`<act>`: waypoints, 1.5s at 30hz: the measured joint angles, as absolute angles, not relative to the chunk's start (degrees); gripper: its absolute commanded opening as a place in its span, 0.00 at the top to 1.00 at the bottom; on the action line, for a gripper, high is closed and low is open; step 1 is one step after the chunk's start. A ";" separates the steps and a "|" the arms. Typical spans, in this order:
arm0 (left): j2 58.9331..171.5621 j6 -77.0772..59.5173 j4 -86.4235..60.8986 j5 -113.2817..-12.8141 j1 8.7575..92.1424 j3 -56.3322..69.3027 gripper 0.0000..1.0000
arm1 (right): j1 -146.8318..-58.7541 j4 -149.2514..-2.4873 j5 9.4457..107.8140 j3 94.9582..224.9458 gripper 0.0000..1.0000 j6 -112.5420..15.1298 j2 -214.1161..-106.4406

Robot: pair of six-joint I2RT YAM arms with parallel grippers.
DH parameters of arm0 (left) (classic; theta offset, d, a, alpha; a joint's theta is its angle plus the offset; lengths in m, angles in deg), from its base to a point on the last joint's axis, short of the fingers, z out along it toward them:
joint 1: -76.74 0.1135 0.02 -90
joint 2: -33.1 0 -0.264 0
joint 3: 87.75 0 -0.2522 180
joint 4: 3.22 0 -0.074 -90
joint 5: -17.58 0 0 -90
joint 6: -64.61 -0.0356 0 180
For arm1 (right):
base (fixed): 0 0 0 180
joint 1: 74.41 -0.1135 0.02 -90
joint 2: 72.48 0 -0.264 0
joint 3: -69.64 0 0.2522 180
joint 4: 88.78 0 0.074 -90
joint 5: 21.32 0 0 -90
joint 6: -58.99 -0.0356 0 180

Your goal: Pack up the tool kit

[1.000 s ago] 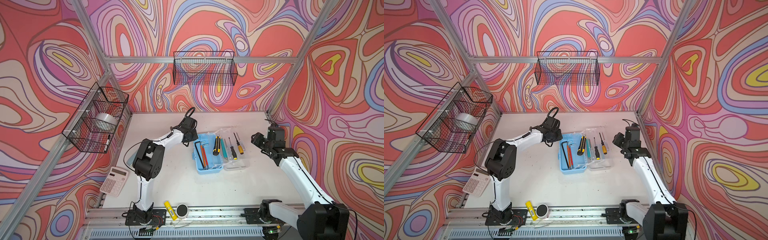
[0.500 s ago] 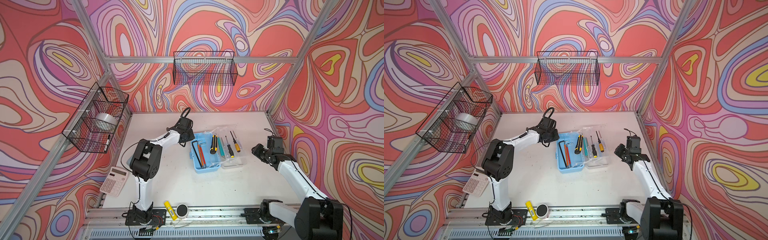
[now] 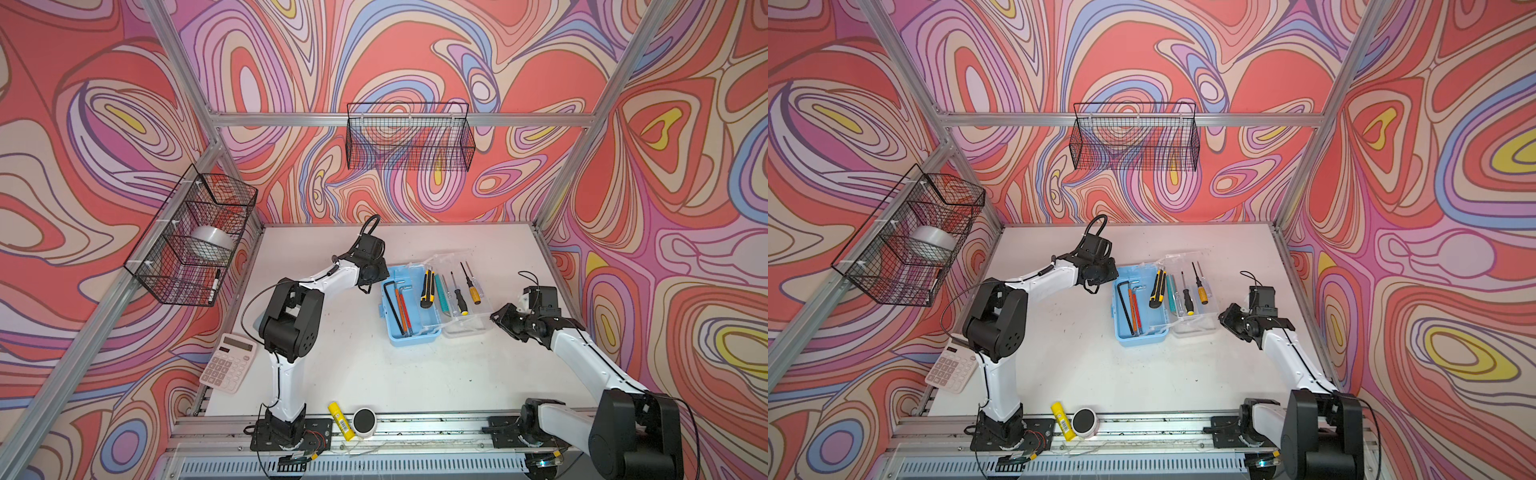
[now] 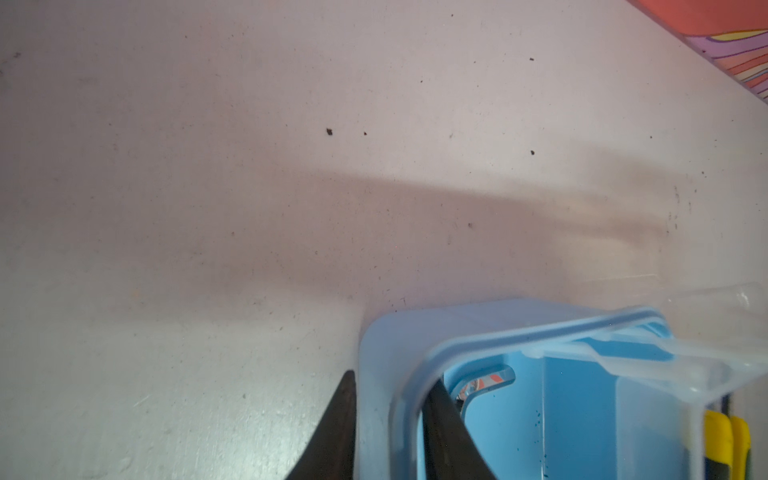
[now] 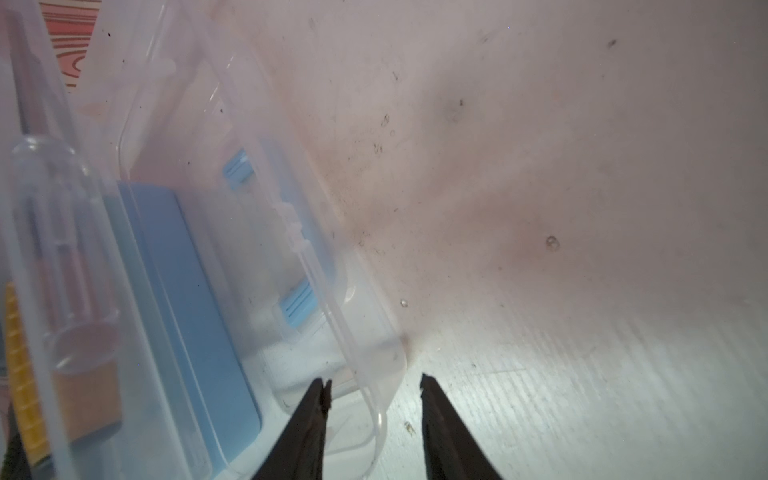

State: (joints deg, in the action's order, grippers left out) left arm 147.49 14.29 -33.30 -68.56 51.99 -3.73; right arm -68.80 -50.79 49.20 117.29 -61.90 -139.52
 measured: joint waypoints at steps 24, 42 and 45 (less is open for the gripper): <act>147.51 15.52 -31.75 -65.72 52.05 -3.51 0.98 | -69.35 -58.94 42.51 115.28 1.00 -58.64 -146.89; 147.51 19.37 -30.37 -63.80 49.93 -2.85 1.00 | -76.37 -43.97 62.27 132.13 1.00 -54.84 -139.09; 147.51 19.43 -30.35 -65.04 49.67 -2.88 1.00 | -82.73 -41.89 69.44 134.75 1.00 -54.62 -138.93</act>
